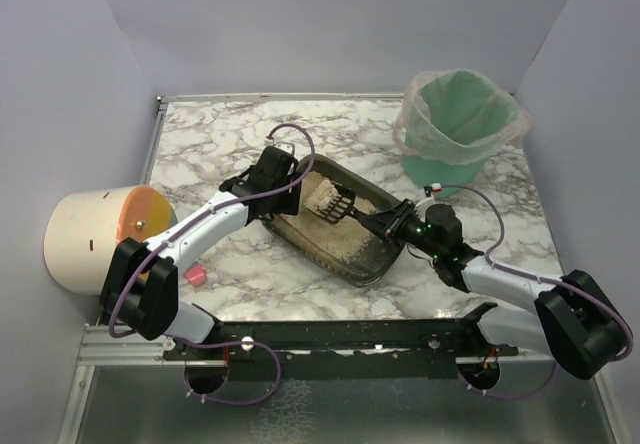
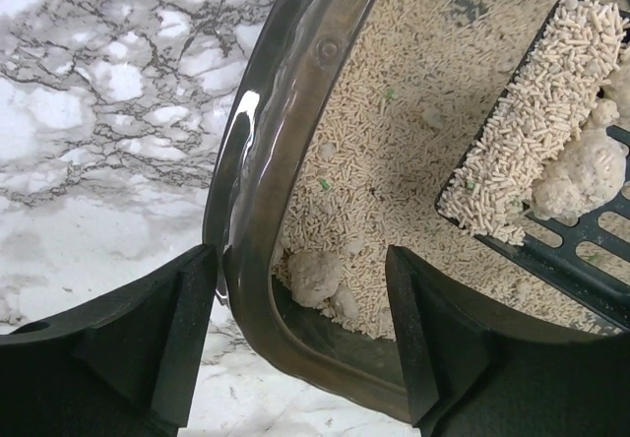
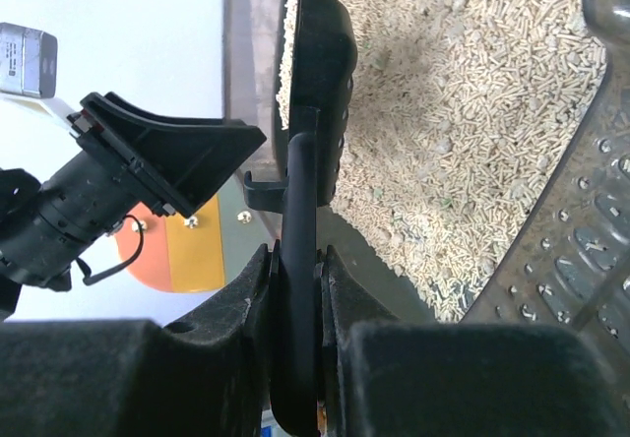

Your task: Clean the litter box

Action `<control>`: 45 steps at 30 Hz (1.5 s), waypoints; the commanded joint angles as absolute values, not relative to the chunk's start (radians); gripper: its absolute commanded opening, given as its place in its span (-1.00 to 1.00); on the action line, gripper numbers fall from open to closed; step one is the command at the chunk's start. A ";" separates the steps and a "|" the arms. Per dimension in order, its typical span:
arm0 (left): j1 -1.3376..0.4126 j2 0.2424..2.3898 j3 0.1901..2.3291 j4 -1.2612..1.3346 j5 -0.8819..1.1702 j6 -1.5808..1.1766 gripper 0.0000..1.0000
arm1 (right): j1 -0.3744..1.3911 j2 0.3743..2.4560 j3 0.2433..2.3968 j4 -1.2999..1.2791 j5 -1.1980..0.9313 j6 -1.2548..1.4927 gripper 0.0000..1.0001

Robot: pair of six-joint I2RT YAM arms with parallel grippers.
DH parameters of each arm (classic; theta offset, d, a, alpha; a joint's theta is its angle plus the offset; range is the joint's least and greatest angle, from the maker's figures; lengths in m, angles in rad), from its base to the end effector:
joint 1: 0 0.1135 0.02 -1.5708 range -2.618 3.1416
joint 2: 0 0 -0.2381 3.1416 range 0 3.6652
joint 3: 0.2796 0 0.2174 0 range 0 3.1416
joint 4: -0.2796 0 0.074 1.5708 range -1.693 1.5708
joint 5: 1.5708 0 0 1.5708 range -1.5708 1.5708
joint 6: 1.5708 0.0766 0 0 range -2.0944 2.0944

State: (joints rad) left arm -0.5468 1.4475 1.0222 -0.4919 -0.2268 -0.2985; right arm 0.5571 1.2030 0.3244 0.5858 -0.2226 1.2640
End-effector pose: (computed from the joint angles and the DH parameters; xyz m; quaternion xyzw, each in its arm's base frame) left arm 0.2620 -0.1393 0.2002 0.0805 0.9382 -0.0331 0.3348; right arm 0.2086 0.1499 0.1702 0.2140 0.7713 0.5228 0.2931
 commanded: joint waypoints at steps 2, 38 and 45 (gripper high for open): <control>-0.554 1.346 0.992 -0.422 -0.190 -0.292 0.53 | 0.558 1.064 0.275 0.663 -0.165 1.181 -0.99; -0.552 1.004 0.879 -0.259 -0.235 -0.296 0.77 | 0.459 0.853 0.339 0.608 -0.362 1.211 -0.99; -0.552 1.002 0.884 -0.263 -0.228 -0.298 0.78 | 0.453 0.917 0.350 0.689 -0.436 1.286 -0.99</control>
State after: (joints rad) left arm -0.5503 1.0225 0.8780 -0.2596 -0.2111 -0.2924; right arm 0.4580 0.8597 0.3714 0.5728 -0.3496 1.2255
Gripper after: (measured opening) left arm 0.887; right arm 0.196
